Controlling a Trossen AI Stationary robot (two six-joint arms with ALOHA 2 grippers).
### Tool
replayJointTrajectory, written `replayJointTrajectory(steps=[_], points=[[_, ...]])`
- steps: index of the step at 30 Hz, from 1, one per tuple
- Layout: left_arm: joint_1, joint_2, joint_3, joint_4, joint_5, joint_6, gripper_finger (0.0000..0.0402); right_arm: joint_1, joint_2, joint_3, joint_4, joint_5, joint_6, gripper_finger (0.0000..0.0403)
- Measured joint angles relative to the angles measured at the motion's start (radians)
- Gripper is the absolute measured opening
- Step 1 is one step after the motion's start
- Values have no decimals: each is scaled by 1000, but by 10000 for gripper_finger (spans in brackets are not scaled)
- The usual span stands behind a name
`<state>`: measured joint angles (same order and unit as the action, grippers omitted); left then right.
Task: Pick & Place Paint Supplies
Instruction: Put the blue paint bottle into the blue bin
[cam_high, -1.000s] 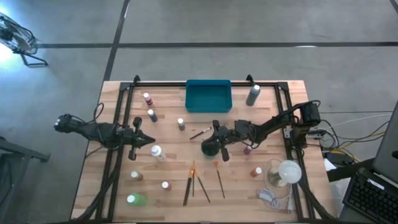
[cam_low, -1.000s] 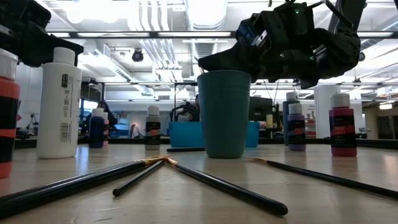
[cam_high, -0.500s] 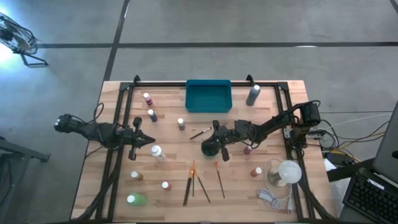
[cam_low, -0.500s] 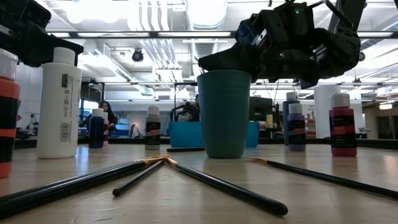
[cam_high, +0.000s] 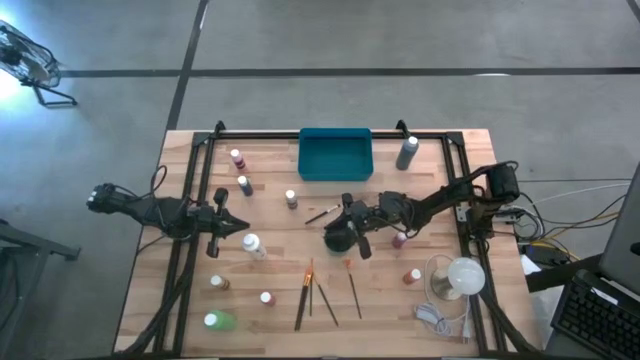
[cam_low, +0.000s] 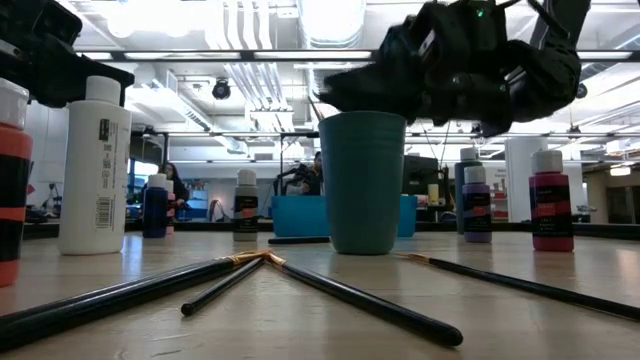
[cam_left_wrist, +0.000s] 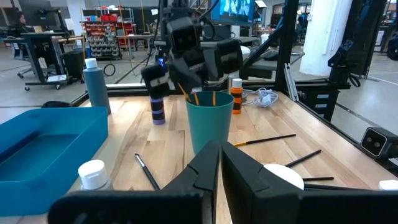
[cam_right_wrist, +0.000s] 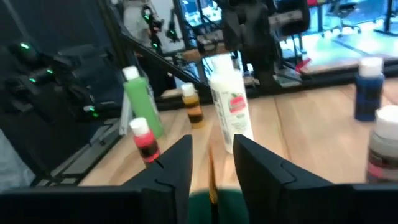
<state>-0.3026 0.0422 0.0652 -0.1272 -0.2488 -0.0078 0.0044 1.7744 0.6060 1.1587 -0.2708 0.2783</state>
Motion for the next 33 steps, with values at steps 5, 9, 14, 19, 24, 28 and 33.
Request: replayJointTrajectory(steps=[5, 9, 14, 19, 24, 28, 33], points=[[0, 0, 0, 0, 0, 0, 26, 0, -117, 0, -6, -27, -7, 138], [0, 0, 0, 0, 0, 0, 26, 0, -255, 0, -60, -24, -21, 147], [0, 0, 0, 0, 0, 0, 26, -2, -449, 0, -190, 64, -188, 144], [0, 0, 0, 0, 0, 0, 26, -11, -601, 9, -316, 112, -363, 123], [0, 0, 0, 0, 0, 0, 26, -64, -735, 107, -767, 180, -342, 107], [0, 0, 0, 0, 0, 0, 26, -73, -765, 193, -1105, 268, -387, 97], [0, 0, 0, 0, 0, 0, 26, -77, -740, 320, -1412, 305, -391, 88]])
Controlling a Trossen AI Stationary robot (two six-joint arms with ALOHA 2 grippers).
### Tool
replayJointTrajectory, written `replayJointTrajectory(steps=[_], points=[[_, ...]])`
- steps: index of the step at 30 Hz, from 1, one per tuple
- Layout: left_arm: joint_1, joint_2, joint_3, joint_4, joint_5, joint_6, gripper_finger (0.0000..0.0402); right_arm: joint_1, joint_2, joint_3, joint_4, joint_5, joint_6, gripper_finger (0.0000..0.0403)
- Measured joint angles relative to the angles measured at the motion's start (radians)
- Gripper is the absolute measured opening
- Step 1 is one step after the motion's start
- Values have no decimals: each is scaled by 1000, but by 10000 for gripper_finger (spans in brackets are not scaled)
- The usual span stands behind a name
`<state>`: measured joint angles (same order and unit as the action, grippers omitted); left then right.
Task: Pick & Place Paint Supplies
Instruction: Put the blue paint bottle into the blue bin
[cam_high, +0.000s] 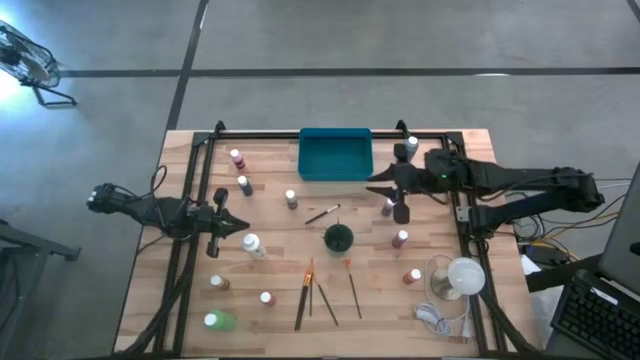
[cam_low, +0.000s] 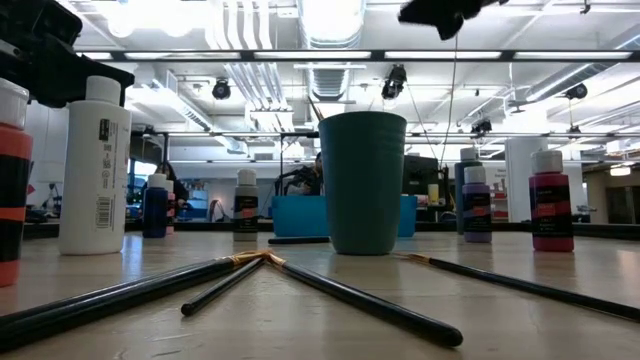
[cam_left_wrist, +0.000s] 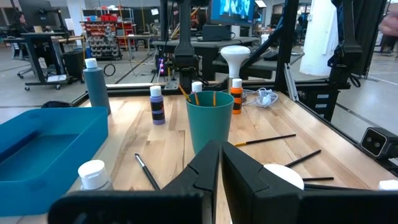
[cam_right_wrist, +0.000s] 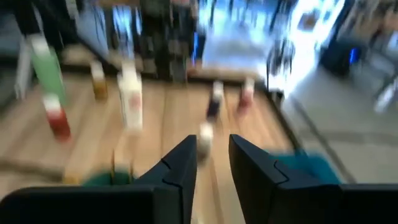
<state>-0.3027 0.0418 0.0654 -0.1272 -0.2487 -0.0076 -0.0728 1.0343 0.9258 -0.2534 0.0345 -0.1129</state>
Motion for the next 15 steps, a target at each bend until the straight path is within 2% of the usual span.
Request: replayJointTrajectory(steps=[4, 8, 11, 15], points=[[0, 0, 0, 0, 0, 0, 26, -23, 69, 104, -286, 25, 7, 90], [0, 0, 0, 0, 0, 0, 26, -52, 161, 168, -492, 21, -32, 99], [0, 0, 0, 0, 0, 0, 26, -93, 222, 179, -531, 0, -102, 102], [0, 0, 0, 0, 0, 0, 26, -147, 264, 150, -475, -79, -230, 96]])
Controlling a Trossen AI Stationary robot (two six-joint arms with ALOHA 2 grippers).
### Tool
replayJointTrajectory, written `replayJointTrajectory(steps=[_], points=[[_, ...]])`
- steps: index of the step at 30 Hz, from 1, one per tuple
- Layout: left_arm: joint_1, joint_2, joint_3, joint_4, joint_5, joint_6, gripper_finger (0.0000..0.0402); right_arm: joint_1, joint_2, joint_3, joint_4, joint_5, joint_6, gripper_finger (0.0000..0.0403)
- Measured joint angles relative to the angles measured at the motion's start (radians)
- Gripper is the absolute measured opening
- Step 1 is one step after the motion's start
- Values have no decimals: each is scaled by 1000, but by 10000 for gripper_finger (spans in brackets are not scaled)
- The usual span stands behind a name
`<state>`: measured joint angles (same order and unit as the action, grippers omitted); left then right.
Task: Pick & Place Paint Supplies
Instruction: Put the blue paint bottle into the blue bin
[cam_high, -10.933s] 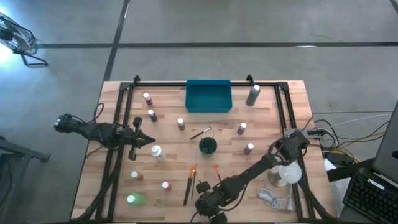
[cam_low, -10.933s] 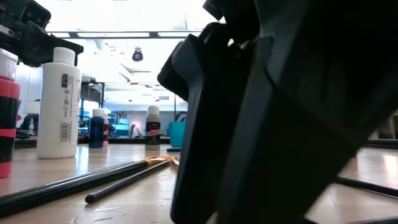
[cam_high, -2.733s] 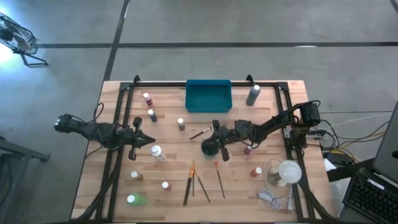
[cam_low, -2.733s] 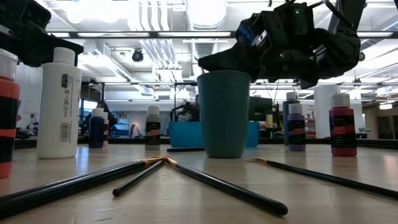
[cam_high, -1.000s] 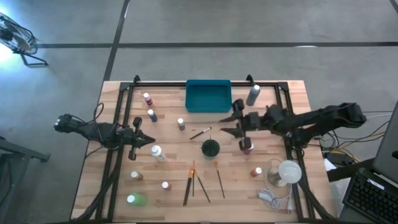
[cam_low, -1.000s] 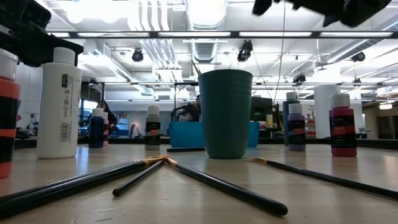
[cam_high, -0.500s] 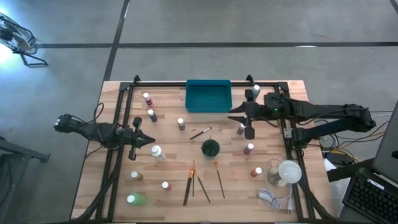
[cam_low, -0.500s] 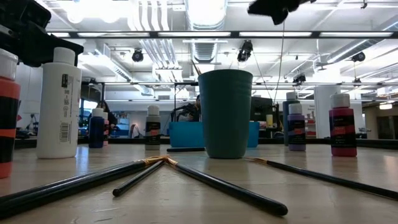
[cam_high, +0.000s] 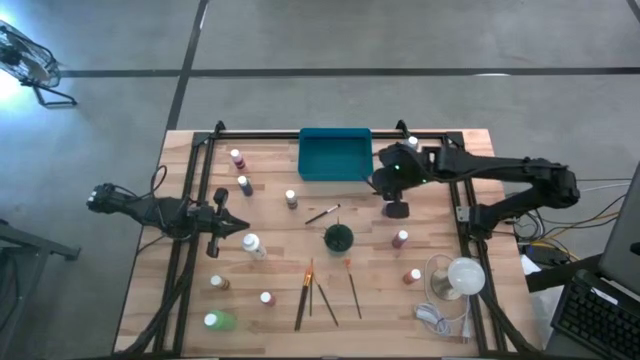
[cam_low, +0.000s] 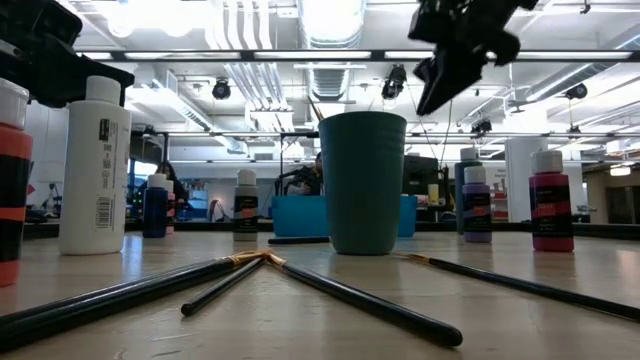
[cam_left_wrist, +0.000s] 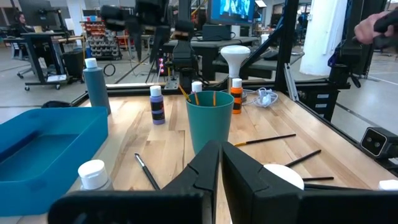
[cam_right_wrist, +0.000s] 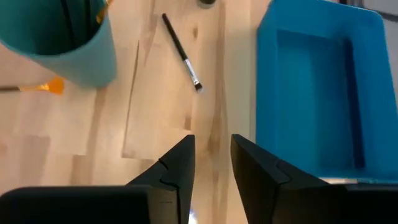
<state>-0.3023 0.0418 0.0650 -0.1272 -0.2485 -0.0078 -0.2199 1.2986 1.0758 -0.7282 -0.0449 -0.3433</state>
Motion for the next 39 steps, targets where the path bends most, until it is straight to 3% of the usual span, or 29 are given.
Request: replayJointTrajectory(steps=[10, 23, 29, 39], points=[[0, 0, 0, 0, 0, 0, 26, -80, 127, -25, 143, -10, -126, 75], [0, 0, 0, 0, 0, 0, 26, -93, 383, 139, 102, -28, -190, 141], [0, 0, 0, 0, 0, 0, 26, -85, 423, 208, 105, -138, -187, 165], [0, 0, 0, 0, 0, 0, 26, -39, 438, 261, 80, -139, -215, 189]])
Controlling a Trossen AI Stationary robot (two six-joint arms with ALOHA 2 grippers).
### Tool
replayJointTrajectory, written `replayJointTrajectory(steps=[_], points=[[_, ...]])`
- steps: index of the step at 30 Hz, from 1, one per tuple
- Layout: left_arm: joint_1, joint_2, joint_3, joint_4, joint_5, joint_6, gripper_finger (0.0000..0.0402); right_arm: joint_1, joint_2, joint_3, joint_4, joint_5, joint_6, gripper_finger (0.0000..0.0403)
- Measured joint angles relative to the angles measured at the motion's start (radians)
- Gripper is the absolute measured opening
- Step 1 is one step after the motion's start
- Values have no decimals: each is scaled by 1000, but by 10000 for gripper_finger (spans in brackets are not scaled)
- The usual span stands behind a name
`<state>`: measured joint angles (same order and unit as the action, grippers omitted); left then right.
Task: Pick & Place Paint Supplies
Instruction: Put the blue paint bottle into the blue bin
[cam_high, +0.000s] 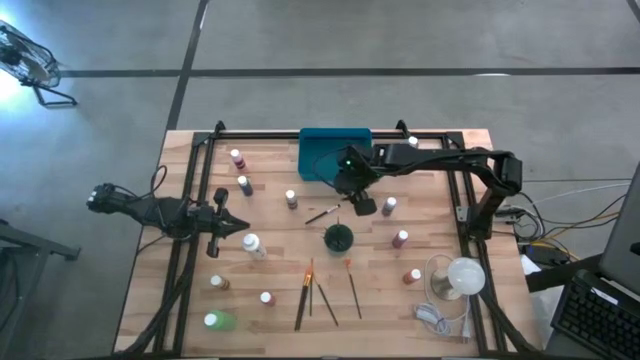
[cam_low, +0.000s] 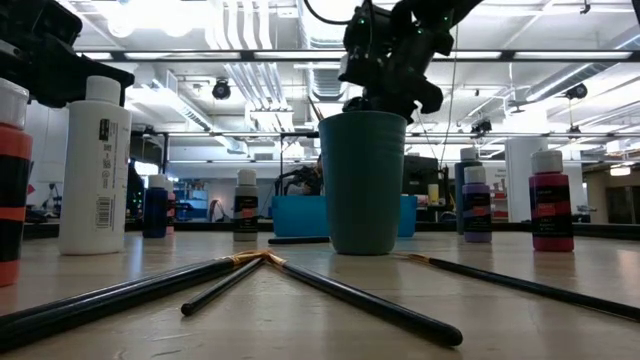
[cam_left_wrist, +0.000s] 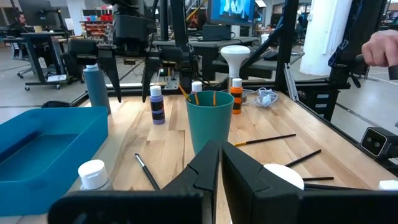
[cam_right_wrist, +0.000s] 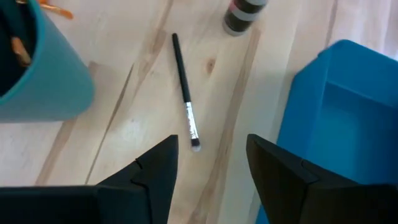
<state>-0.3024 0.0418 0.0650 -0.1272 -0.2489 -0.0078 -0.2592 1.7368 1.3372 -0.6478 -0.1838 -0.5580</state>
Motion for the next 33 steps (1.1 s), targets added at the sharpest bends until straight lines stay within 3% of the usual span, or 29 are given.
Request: replayJointTrajectory(steps=[8, 17, 24, 33], points=[[0, 0, 0, 0, 0, 0, 26, 28, 1, 1, 0, 96, -29, 175], [0, 0, 0, 0, 0, 0, 26, 26, 1, -16, -38, 109, -29, 153], [0, 0, 0, 0, 0, 0, 26, 25, 1, -16, -35, 212, 36, 167], [0, 0, 0, 0, 0, 0, 26, 12, 1, -6, -56, 211, 50, 173]])
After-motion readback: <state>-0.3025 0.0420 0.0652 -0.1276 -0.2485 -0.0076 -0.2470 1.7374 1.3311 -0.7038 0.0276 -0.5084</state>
